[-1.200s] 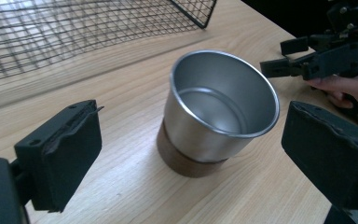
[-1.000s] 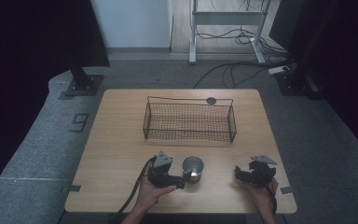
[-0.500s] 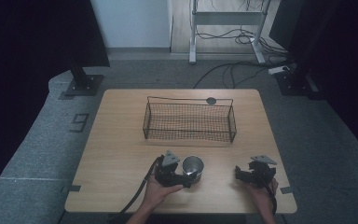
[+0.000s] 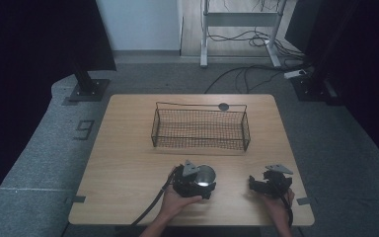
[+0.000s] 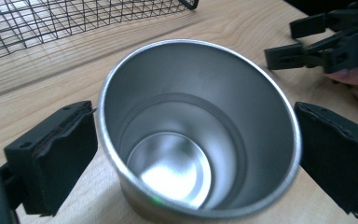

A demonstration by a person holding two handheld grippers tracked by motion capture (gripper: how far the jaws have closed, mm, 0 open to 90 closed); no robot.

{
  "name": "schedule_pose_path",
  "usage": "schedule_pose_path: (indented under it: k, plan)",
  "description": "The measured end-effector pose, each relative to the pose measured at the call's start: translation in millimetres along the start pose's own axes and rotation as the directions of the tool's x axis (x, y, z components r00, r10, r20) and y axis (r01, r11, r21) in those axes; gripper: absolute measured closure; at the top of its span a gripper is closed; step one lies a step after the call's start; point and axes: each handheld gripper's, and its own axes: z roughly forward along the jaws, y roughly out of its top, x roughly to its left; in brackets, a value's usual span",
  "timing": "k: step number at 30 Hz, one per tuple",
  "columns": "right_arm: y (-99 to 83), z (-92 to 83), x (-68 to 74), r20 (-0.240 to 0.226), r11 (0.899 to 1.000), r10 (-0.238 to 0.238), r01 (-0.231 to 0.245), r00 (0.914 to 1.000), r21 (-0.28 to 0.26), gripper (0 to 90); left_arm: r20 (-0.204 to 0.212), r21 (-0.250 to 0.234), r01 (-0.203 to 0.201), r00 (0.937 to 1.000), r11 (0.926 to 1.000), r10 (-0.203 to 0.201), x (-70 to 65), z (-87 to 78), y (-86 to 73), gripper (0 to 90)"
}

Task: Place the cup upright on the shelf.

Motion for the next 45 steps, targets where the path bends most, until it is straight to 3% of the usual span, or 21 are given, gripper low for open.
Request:
schedule_pose_path:
  k: [6, 9, 17, 21, 45]
  plan:
    - [0.0, 0.0, 0.0, 0.0, 1.0, 0.0, 0.0, 1.0, 0.0, 0.4, -0.026, -0.003, -0.012, 0.9996, 0.9999, 0.012, -2.9, 9.3, 0.8, 6.4]
    - [0.0, 0.0, 0.0, 0.0, 1.0, 0.0, 0.0, 1.0, 0.0, 0.4, -0.014, -0.001, -0.014, 0.9998, 0.9999, 0.014, -2.6, 10.5, 0.8, 11.8]
    - [0.0, 0.0, 0.0, 0.0, 1.0, 0.0, 0.0, 1.0, 0.0, 0.4, -0.011, 0.005, -0.031, 0.9995, 0.9995, 0.031, -1.9, 6.4, 0.9, 13.1]
    - [0.0, 0.0, 0.0, 0.0, 1.0, 0.0, 0.0, 1.0, 0.0, 0.4, 0.008, -0.019, -0.012, 0.9999, 0.9997, 0.012, -1.8, 2.0, 3.1, 13.3]
    - [0.0, 0.0, 0.0, 0.0, 1.0, 0.0, 0.0, 1.0, 0.0, 0.4, -0.027, -0.073, 0.011, 0.9996, 0.9973, -0.013, 22.0, -34.9, 16.0, 13.4]
